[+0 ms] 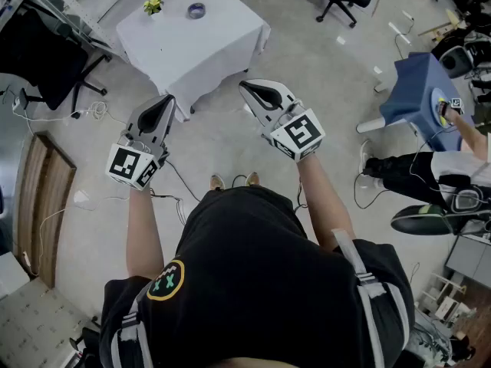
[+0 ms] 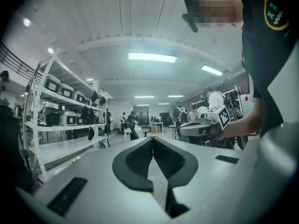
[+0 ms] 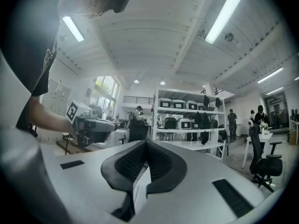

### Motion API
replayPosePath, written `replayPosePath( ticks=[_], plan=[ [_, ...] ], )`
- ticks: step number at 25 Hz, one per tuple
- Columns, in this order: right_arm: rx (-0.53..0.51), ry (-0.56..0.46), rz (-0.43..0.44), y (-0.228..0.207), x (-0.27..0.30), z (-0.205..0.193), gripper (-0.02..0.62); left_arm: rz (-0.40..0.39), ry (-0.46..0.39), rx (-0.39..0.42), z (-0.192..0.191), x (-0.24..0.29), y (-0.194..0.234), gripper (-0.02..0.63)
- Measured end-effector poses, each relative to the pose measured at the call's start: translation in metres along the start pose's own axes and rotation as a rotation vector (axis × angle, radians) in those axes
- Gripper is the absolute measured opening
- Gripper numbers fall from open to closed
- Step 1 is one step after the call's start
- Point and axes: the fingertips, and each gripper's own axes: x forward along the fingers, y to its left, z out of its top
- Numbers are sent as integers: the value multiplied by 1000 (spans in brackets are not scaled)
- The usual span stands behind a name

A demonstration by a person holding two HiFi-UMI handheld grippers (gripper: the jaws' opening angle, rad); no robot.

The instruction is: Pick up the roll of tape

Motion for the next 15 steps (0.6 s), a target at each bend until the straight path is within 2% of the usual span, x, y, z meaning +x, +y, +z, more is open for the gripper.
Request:
replayPosePath(
  ticks=[15],
  plan=[
    [2, 4, 1, -1, 0, 0, 20, -1, -7, -1, 0, 2, 1, 18]
  ],
)
